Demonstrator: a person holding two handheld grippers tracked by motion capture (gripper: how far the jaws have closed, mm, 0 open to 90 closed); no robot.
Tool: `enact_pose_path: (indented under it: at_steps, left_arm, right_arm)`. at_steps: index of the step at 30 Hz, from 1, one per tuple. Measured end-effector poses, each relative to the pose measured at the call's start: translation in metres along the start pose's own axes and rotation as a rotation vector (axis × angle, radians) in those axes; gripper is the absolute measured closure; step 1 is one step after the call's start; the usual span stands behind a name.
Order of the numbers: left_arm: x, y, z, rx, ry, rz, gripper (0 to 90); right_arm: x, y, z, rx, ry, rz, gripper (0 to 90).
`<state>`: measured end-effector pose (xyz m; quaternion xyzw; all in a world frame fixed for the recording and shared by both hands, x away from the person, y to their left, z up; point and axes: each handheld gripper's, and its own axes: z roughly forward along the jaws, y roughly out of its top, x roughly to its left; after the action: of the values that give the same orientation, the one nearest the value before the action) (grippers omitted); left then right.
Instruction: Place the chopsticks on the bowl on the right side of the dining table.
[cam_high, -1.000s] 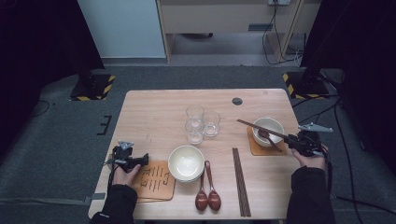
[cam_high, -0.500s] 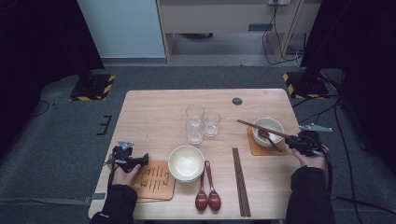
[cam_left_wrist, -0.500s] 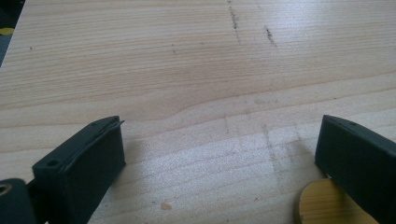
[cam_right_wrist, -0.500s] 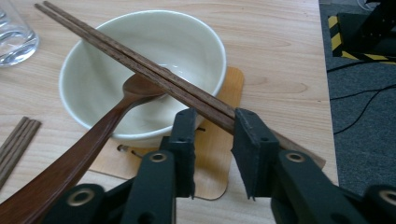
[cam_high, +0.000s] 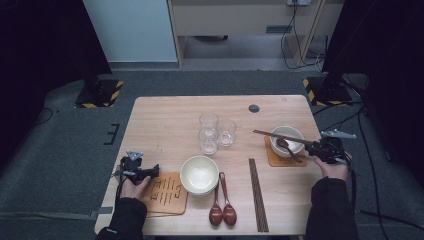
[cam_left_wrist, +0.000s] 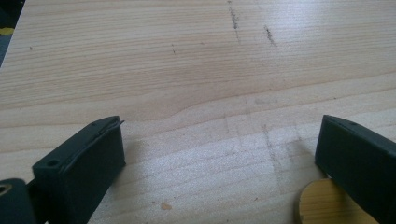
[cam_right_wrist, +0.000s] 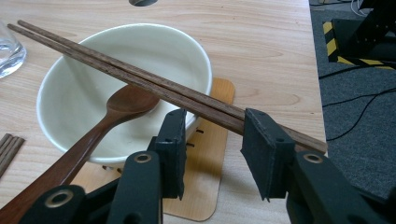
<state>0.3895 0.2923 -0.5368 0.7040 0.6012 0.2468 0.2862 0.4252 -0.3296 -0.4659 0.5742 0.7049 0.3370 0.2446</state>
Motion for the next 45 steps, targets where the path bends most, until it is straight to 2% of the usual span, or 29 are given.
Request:
enact_pose_path:
  at_steps: [14, 17, 25, 31, 38, 45]
  left_arm:
    - [0.0, 0.0, 0.0, -0.001, 0.0, 0.0, 0.2]
    - [0.0, 0.0, 0.0, 0.0, 0.0, 0.0, 0.2]
    - [0.0, 0.0, 0.0, 0.0, 0.0, 0.0, 0.2]
    - [0.0, 0.0, 0.0, 0.0, 0.0, -0.001, 0.2]
    - [0.0, 0.0, 0.0, -0.001, -0.001, -0.001, 0.3]
    - [0.0, 0.0, 0.0, -0.001, 0.0, 0.0, 0.2]
  right_arm:
    - [-0.006, -0.001, 0.003, -0.02, 0.018, 0.004, 56.2]
    - [-0.003, 0.001, -0.002, -0.036, 0.033, 0.012, 56.8]
    - [0.01, 0.015, -0.006, -0.097, 0.05, -0.007, 60.3]
    - [0.016, 0.022, 0.003, -0.097, 0.054, -0.011, 63.6]
    - [0.025, 0.031, 0.015, -0.091, 0.053, -0.043, 67.5]
    - [0.031, 0.037, 0.031, -0.068, 0.061, -0.043, 69.6]
